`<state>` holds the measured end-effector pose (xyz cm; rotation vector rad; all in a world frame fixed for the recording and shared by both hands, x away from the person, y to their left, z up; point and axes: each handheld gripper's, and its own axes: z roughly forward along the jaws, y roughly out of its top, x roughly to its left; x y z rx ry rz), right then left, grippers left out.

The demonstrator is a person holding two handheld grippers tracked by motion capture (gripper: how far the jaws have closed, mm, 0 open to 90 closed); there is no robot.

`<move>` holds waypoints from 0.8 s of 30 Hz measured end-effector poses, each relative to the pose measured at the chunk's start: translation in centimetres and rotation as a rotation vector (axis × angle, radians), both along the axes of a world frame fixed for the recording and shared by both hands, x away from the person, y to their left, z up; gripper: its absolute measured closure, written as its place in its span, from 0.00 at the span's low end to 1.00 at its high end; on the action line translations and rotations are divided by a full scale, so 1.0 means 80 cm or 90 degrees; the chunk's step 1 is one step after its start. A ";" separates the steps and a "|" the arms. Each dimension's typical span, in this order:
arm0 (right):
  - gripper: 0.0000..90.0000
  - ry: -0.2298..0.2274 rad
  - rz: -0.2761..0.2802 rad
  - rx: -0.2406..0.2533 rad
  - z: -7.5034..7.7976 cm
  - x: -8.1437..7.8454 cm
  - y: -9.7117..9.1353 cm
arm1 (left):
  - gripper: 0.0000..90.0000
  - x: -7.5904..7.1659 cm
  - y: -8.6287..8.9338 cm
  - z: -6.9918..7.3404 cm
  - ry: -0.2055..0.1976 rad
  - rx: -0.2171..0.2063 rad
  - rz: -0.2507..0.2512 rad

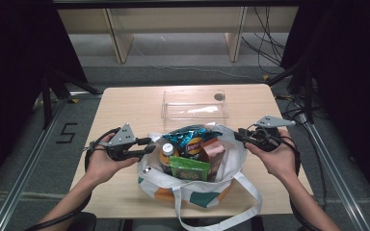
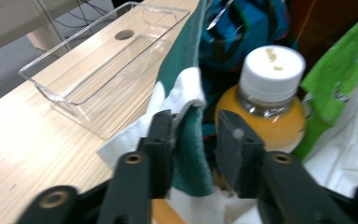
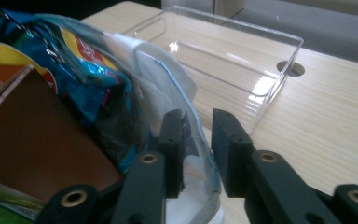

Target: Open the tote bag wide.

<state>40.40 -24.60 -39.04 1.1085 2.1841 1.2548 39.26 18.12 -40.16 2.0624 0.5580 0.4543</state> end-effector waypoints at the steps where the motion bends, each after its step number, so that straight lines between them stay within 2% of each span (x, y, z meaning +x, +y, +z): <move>1: 0.87 -0.005 -0.005 0.000 -0.002 0.001 0.001 | 0.80 0.001 0.001 0.000 0.002 0.006 0.004; 3: 0.90 0.006 0.001 -0.012 -0.001 0.004 0.000 | 0.83 0.005 0.001 -0.002 0.005 0.005 0.011; 5: 0.93 0.011 0.003 -0.012 -0.002 0.005 0.001 | 0.86 0.007 0.001 -0.002 0.001 0.018 0.012; 6: 0.95 0.005 0.006 -0.019 -0.001 0.006 0.000 | 0.88 0.009 0.001 -0.003 0.005 0.019 0.016; 8: 0.96 0.018 0.009 -0.022 -0.001 0.005 0.002 | 0.91 0.011 0.000 -0.004 0.005 0.026 0.024; 9: 0.97 0.019 0.009 -0.026 -0.001 0.005 0.004 | 0.92 0.012 -0.001 -0.005 0.009 0.022 0.035; 10: 0.97 0.011 0.016 -0.032 -0.001 0.007 0.003 | 0.93 0.015 0.000 -0.005 0.004 0.044 0.029; 12: 0.97 0.015 0.007 -0.024 -0.003 0.006 0.008 | 0.94 0.018 -0.002 -0.008 0.011 0.040 0.039; 13: 0.97 0.011 0.016 -0.038 -0.003 0.009 0.007 | 0.94 0.021 -0.003 -0.009 0.001 0.050 0.040; 15: 0.98 0.008 0.014 -0.043 -0.006 0.010 0.010 | 0.94 0.025 -0.004 -0.014 0.002 0.049 0.054; 17: 0.98 0.015 0.009 -0.043 -0.011 0.011 0.014 | 0.95 0.031 -0.004 -0.019 0.003 0.060 0.066; 19: 0.98 0.012 0.015 -0.057 -0.014 0.015 0.014 | 0.95 0.036 -0.005 -0.024 -0.001 0.065 0.071; 21: 0.98 0.019 0.009 -0.059 -0.016 0.016 0.016 | 0.95 0.040 -0.006 -0.030 0.008 0.063 0.080; 22: 0.98 0.010 0.011 -0.064 -0.017 0.019 0.015 | 0.95 0.042 -0.006 -0.032 0.009 0.068 0.078; 24: 0.98 0.018 0.009 -0.075 -0.019 0.022 0.013 | 0.95 0.045 -0.006 -0.037 0.013 0.067 0.083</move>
